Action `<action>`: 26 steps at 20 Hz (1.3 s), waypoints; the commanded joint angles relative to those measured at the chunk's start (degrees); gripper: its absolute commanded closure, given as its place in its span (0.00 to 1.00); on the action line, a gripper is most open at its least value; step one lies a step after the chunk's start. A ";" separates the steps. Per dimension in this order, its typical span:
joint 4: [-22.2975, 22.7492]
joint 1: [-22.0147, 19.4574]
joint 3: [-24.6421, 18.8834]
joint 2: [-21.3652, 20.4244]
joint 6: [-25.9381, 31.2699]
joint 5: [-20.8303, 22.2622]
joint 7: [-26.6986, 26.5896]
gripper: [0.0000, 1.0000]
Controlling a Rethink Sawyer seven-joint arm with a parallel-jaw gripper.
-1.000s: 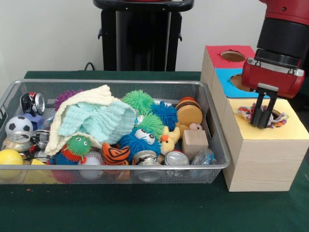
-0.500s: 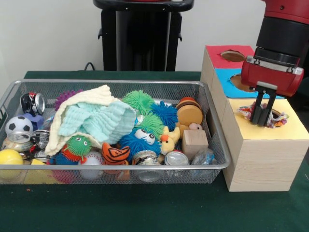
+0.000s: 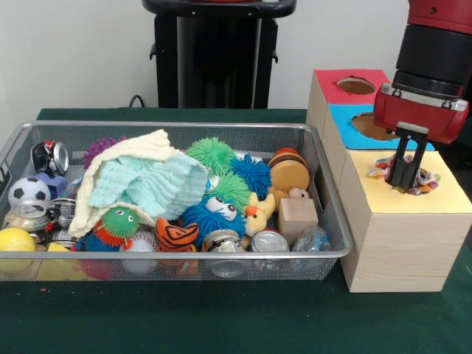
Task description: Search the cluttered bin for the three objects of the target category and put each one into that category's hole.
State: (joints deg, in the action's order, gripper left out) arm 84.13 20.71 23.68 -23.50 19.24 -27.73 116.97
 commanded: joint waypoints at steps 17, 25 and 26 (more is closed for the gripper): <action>3.40 -3.01 -12.99 7.80 1.48 -3.64 12.30 1.00; 0.73 -4.29 -12.80 11.49 -2.27 -3.54 11.21 1.00; 0.32 -4.85 -13.43 11.95 -3.89 -3.33 10.66 1.00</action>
State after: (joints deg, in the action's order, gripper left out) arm 83.14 18.44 18.80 -19.01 17.29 -29.87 116.97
